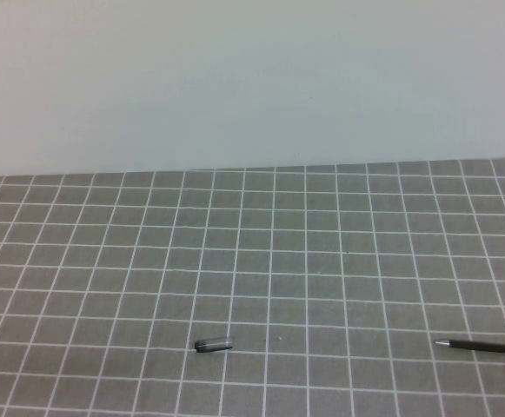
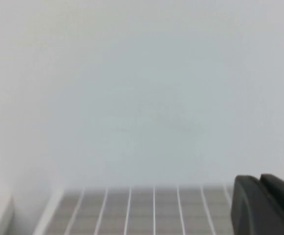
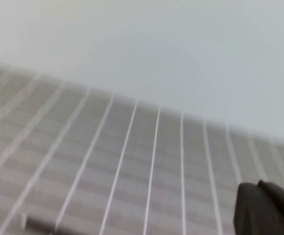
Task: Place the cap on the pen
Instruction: 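Pick up the pen and its cap, cap the pen, and set it down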
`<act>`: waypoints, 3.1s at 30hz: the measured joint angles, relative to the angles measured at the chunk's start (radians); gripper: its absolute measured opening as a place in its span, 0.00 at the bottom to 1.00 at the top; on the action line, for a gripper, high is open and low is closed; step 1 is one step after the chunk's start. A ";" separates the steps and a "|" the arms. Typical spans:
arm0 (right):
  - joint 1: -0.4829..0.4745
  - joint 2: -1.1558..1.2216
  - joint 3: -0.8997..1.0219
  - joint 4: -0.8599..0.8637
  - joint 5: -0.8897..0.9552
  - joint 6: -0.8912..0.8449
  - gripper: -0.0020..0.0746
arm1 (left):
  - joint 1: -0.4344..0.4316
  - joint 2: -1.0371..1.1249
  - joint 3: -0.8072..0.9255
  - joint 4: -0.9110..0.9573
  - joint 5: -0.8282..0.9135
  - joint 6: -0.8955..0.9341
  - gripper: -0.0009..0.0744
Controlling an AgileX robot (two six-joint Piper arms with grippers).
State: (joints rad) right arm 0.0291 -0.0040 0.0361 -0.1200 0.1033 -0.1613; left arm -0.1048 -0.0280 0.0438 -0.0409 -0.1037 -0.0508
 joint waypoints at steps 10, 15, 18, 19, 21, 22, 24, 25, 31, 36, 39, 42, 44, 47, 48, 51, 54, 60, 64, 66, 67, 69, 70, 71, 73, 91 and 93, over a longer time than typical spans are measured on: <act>0.000 0.000 0.000 0.002 -0.426 0.007 0.02 | 0.000 0.000 0.000 0.000 -0.255 0.051 0.01; 0.000 0.000 0.000 0.004 -0.439 0.072 0.02 | 0.000 0.000 0.000 0.000 -0.259 0.051 0.01; 0.000 0.000 0.000 0.004 -0.439 0.118 0.02 | 0.000 0.000 0.000 0.000 -0.259 -0.006 0.01; 0.000 0.000 0.000 0.004 -0.439 0.122 0.02 | 0.000 0.000 0.000 0.000 -0.261 -0.067 0.01; 0.000 0.000 0.000 0.004 -0.444 0.144 0.02 | 0.000 0.000 0.000 0.000 -0.291 -0.162 0.01; 0.000 0.000 0.000 0.004 -0.444 0.156 0.02 | 0.000 0.000 0.000 0.002 -0.305 -0.193 0.01; 0.000 0.000 0.000 0.004 -0.446 0.161 0.02 | 0.000 0.000 -0.002 0.020 -0.319 -0.205 0.01; 0.000 0.000 0.000 0.004 -0.449 0.161 0.02 | 0.000 0.000 -0.002 0.024 -0.325 -0.209 0.01; 0.000 0.000 0.000 0.004 -0.476 0.161 0.02 | 0.000 0.000 -0.046 0.129 -0.310 -0.274 0.01; 0.000 0.000 -0.002 0.004 -0.470 0.161 0.02 | 0.000 0.001 -0.178 0.353 -0.044 -0.281 0.01; 0.000 0.000 -0.002 0.004 -0.453 0.161 0.02 | 0.000 0.002 -0.241 0.362 0.119 -0.265 0.01; 0.000 0.000 -0.002 0.016 -0.433 0.167 0.02 | 0.000 0.002 -0.269 0.359 0.229 -0.265 0.01; 0.000 0.000 -0.004 0.057 -0.382 0.184 0.02 | 0.000 0.002 -0.271 0.290 0.295 -0.265 0.01; 0.000 0.000 -0.006 0.089 -0.297 0.199 0.02 | 0.000 0.004 -0.271 0.233 0.358 -0.265 0.01; 0.000 0.000 -0.008 0.096 -0.278 0.204 0.02 | 0.000 0.004 -0.271 0.233 0.345 -0.265 0.01; 0.000 0.000 -0.050 0.120 -0.182 0.214 0.02 | 0.000 0.004 -0.271 0.227 0.323 -0.265 0.01; 0.000 0.000 -0.119 0.098 -0.074 0.206 0.03 | 0.000 0.004 -0.271 0.186 0.330 -0.265 0.01; 0.000 0.061 -0.240 0.090 0.148 0.187 0.03 | 0.000 0.004 -0.271 0.097 0.284 -0.265 0.01; 0.000 0.155 -0.304 0.088 0.280 0.102 0.03 | 0.000 0.004 -0.271 0.101 0.293 -0.245 0.01; 0.000 0.207 -0.325 0.093 0.316 0.048 0.03 | 0.000 0.004 -0.271 0.101 0.293 -0.242 0.01; 0.000 0.237 -0.330 0.093 0.334 0.039 0.03 | 0.000 0.006 -0.271 0.096 0.296 -0.242 0.01; 0.000 0.294 -0.335 0.102 0.371 0.039 0.03 | 0.000 0.024 -0.271 0.066 0.304 -0.242 0.01; 0.000 0.321 -0.335 0.114 0.378 0.039 0.03 | 0.000 0.038 -0.274 0.062 0.307 -0.242 0.01; 0.000 0.345 -0.335 0.127 0.376 0.039 0.03 | 0.000 0.056 -0.281 0.061 0.316 -0.242 0.01; 0.000 0.379 -0.335 0.149 0.357 0.039 0.03 | 0.000 0.097 -0.294 0.061 0.329 -0.228 0.01; 0.000 0.419 -0.335 0.185 0.311 0.013 0.02 | -0.031 0.377 -0.300 0.041 0.303 -0.104 0.01; 0.000 0.419 -0.335 0.185 0.314 0.013 0.02 | -0.031 0.377 -0.300 0.041 0.303 -0.104 0.01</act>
State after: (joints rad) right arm 0.0291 0.4149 -0.2991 0.0651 0.4172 -0.1484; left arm -0.1355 0.3493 -0.2562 0.0000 0.1997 -0.1545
